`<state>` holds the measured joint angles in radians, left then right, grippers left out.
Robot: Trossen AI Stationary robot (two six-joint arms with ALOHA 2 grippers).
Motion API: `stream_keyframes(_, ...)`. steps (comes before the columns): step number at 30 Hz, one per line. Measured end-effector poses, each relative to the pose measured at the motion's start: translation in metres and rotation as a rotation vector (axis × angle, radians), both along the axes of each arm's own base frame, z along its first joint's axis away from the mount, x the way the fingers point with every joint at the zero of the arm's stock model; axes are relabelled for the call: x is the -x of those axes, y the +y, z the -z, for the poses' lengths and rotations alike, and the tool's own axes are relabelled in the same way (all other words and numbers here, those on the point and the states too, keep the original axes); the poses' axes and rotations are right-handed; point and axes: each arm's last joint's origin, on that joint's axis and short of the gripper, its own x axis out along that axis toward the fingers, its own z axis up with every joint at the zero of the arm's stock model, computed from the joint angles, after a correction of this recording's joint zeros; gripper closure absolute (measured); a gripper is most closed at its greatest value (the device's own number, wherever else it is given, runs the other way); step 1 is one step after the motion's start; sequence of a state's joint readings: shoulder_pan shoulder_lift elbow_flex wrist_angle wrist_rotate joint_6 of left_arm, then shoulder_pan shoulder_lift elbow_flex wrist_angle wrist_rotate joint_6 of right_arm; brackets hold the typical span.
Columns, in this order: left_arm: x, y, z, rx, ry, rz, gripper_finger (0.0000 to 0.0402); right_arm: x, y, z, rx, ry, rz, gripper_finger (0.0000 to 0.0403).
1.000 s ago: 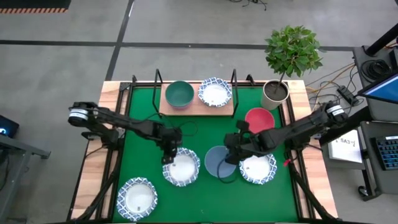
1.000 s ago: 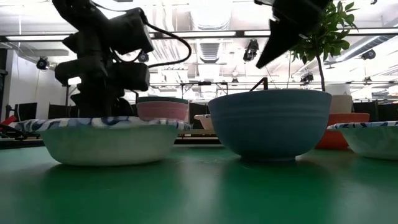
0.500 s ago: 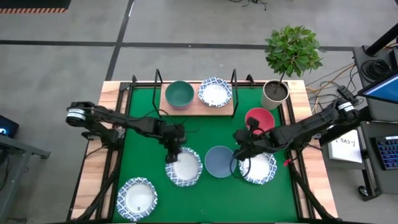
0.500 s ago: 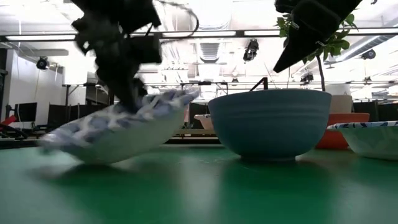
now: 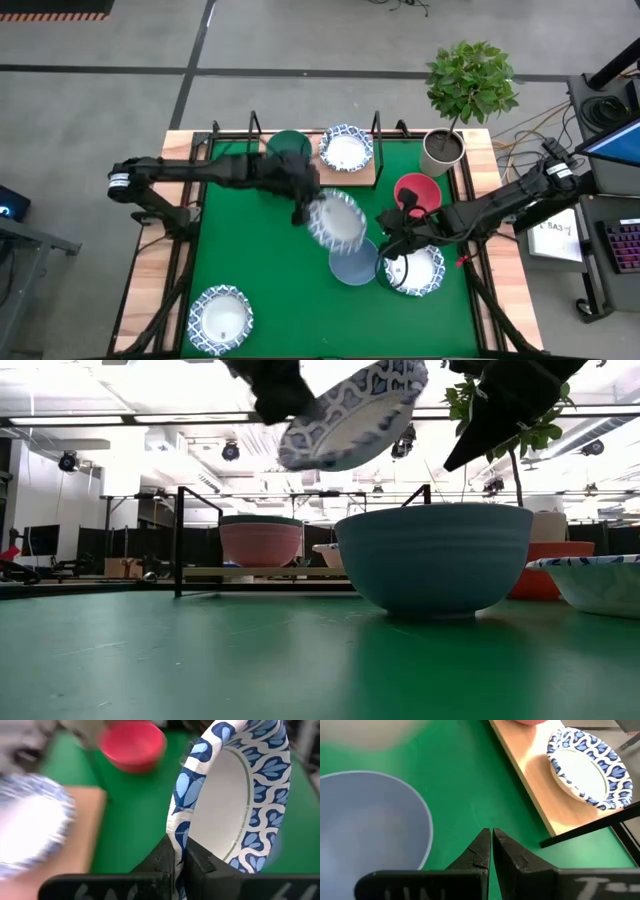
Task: Place and stack bowls onto a shelf
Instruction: Stack the blue patterned bowl on top of the blue patterned bowl on the shelf
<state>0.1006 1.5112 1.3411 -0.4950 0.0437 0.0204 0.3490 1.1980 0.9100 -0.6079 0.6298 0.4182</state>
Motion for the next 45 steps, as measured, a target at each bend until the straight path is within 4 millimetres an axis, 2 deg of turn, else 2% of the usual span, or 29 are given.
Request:
stream_keyframes(5,-0.003,0.04,-0.028,-0.121,-0.066,-0.169,0.0401,0.002,0.004,-0.001,-0.003,-0.007,-0.018,0.0394)
stream_keyframes(8,-0.004,0.069,-0.033,-0.142,-0.072,-0.27,0.0401,0.003,0.004,-0.004,-0.008,-0.02,-0.02,0.0394)
stream_keyframes(11,-0.006,0.099,-0.03,-0.143,-0.056,-0.345,0.0401,0.003,0.004,-0.005,-0.011,-0.028,-0.02,0.0394)
stream_keyframes(15,-0.014,0.136,-0.015,-0.14,-0.009,-0.422,0.04,0.003,0.004,-0.005,-0.011,-0.029,-0.021,0.0394)
stream_keyframes(22,-0.03,0.181,0.005,-0.121,0.116,-0.451,0.0398,0.003,0.004,-0.005,-0.012,-0.031,-0.021,0.0394)
stream_keyframes(28,-0.042,0.197,0.016,-0.067,0.168,-0.424,0.0398,0.003,0.004,-0.005,-0.014,-0.031,-0.022,0.0394)
stream_keyframes(34,-0.045,0.201,0.017,-0.082,0.174,-0.411,0.0394,0.003,0.004,-0.005,-0.018,-0.028,-0.025,0.0394)
stream_keyframes(45,-0.045,0.201,0.015,-0.093,0.168,-0.405,0.0333,0.003,0.004,-0.005,-0.018,-0.028,-0.026,0.0394)
